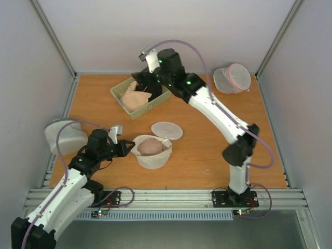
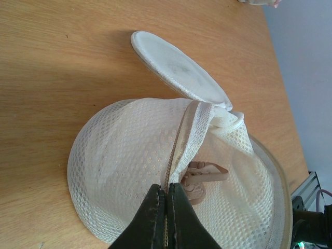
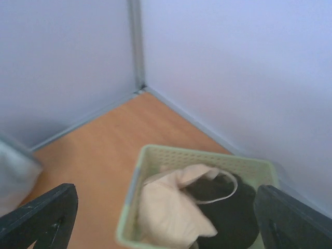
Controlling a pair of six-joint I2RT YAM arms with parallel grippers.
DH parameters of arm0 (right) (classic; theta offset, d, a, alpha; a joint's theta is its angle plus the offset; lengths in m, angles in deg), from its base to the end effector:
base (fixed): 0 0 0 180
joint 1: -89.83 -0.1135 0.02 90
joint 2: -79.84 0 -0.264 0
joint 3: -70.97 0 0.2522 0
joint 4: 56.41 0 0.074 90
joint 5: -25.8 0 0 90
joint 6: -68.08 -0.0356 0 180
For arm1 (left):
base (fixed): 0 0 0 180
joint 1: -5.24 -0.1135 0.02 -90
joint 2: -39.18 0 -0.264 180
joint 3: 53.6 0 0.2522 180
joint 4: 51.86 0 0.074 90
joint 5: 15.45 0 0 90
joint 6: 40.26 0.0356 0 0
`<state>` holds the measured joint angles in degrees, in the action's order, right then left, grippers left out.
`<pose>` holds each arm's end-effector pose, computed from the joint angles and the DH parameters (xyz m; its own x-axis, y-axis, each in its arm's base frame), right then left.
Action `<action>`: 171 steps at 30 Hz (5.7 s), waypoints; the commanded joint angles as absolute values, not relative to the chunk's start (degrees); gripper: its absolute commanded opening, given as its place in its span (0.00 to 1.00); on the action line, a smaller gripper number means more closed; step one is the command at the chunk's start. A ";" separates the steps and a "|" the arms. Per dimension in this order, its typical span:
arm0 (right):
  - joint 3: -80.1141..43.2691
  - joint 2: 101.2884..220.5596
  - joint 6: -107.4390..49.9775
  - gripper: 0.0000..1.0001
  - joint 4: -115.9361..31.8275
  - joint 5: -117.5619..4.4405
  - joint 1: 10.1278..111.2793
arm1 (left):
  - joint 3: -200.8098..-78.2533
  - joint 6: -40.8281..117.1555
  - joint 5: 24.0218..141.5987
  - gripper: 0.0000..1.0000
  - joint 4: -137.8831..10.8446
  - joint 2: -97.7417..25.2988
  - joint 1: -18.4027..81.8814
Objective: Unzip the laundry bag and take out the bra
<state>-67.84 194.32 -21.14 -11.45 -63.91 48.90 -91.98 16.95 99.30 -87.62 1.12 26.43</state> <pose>0.3488 0.3027 0.4191 -0.2572 -0.2410 -0.9358 -0.6623 0.7492 -0.0110 0.1354 -0.0685 0.2160 -0.8045 -0.2156 -0.5534 0.2505 0.7217 -0.6453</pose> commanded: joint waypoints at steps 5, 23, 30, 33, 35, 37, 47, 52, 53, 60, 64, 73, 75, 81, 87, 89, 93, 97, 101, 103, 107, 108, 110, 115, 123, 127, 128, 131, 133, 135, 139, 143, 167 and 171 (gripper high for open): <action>-40.43 175.14 -19.81 0.79 -11.51 -50.88 46.94 | -91.44 16.84 98.39 0.01 -84.33 2.09 26.25; -19.65 175.89 -28.82 0.41 -4.78 -50.56 33.61 | -91.48 16.87 98.45 0.01 -84.32 2.08 26.25; -19.36 180.65 -30.66 0.39 -4.51 -54.30 33.77 | -91.46 16.87 98.54 0.01 -84.33 1.89 26.25; -19.71 182.67 -32.15 0.41 -4.43 -55.86 33.77 | -91.53 16.92 98.46 0.01 -84.42 1.94 26.16; -19.04 183.26 -32.50 0.53 -4.57 -57.02 33.60 | -91.52 16.94 98.46 0.01 -84.37 2.00 26.16; -17.69 183.00 -32.42 0.71 -5.37 -58.52 32.99 | -91.42 16.87 98.51 0.01 -84.35 1.88 26.16; -16.08 187.79 -33.33 0.77 -7.89 -65.55 30.81 | -91.46 16.90 98.50 0.01 -84.33 1.79 26.18; -15.25 189.84 -33.60 0.70 -9.19 -66.01 30.84 | -91.43 16.88 98.46 0.01 -84.30 1.95 26.16; -15.14 190.25 -33.53 0.64 -9.18 -66.03 30.85 | -91.44 16.87 98.46 0.01 -84.33 2.00 26.20; -16.75 186.94 -33.27 0.12 -7.97 -66.61 30.81 | -91.44 16.87 98.45 0.01 -84.26 1.79 26.16; -18.58 184.33 -32.29 0.01 -6.06 -65.86 30.85 | -91.38 16.87 98.36 0.01 -84.24 1.78 26.14; -20.56 176.80 -29.38 0.01 -4.86 -61.73 31.01 | -91.36 16.87 98.46 0.01 -84.24 1.81 26.07; -20.64 175.43 -28.78 0.01 -5.18 -60.32 31.19 | -91.38 16.87 98.46 0.01 -84.16 1.83 26.07; -20.14 174.01 -27.48 0.01 -4.63 -59.66 32.49 | -91.40 16.91 98.28 0.01 -84.29 1.84 26.08; -19.74 172.59 -18.51 0.01 2.15 -51.87 32.79 | -91.48 16.89 97.30 0.01 -84.84 1.85 26.07; -18.16 170.95 -15.47 0.01 5.11 -50.06 32.72 | -91.52 16.96 97.02 0.01 -85.11 1.96 25.99; -15.51 166.91 -13.16 0.01 9.54 -50.99 32.78 | -91.46 16.66 95.36 0.01 -85.57 1.84 25.66; -16.01 163.18 -12.83 0.01 11.27 -49.62 32.76 | -91.35 16.42 95.01 0.01 -85.65 1.26 25.55; -18.35 158.26 -13.14 0.01 8.64 -48.52 33.73 | -91.44 16.58 95.15 0.00 -85.71 0.98 25.37; -18.70 156.25 -14.64 0.01 5.80 -49.66 35.29 | -91.37 16.65 95.92 0.01 -85.19 0.95 25.37; -18.80 153.85 -17.21 0.01 -1.62 -48.08 36.89 | -91.27 16.70 97.38 0.01 -84.52 0.80 25.37; -18.50 153.35 -18.14 0.01 -3.86 -46.78 36.98 | -91.27 16.63 97.51 0.01 -84.43 0.78 25.37; -18.09 152.71 -19.60 0.01 -7.84 -45.45 37.04 | -91.18 16.69 97.81 0.01 -84.26 0.83 25.37; -18.30 153.26 -21.82 0.01 -11.02 -48.20 37.61 | -90.96 16.52 98.61 0.01 -83.65 0.95 25.37; -25.92 154.59 -27.90 0.01 -13.80 -56.54 43.38 | -90.65 16.13 98.90 0.01 -82.85 1.05 25.37; -33.53 161.30 -28.33 0.01 -13.75 -67.13 45.52 | -90.76 16.20 98.57 0.01 -83.19 1.34 25.37; -35.73 163.78 -28.10 0.01 -13.55 -69.51 45.89 | -90.77 16.30 98.48 0.01 -83.28 1.38 25.37; -41.43 171.96 -25.99 0.01 -13.78 -75.26 46.65 | -90.81 16.34 98.51 0.01 -83.28 1.54 25.37; -45.89 176.77 -24.85 0.01 -14.46 -76.28 47.69 | -90.75 16.31 98.37 0.01 -83.27 1.78 25.37; -49.85 181.49 -24.09 0.01 -15.28 -76.34 48.67 | -90.67 16.28 98.35 0.01 -83.26 1.99 25.37; -57.98 191.14 -23.14 0.01 -15.54 -78.44 50.35 | -90.69 16.33 98.15 0.01 -83.20 2.34 25.37; -66.64 201.09 -22.87 0.01 -13.03 -78.59 51.62 | -90.68 16.34 97.93 0.01 -83.29 2.46 25.30; -83.80 224.98 -22.87 0.74 -3.53 -78.60 53.62 | -90.83 16.35 96.23 0.01 -84.25 2.24 24.95; -86.30 219.86 -22.84 0.98 -0.75 -79.34 53.53 | -90.92 16.40 95.78 0.01 -84.60 2.16 24.84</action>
<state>-82.31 227.91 -23.28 -3.06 -78.07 53.47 -91.22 16.73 96.96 -86.00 1.71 25.18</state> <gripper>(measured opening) 0.941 0.012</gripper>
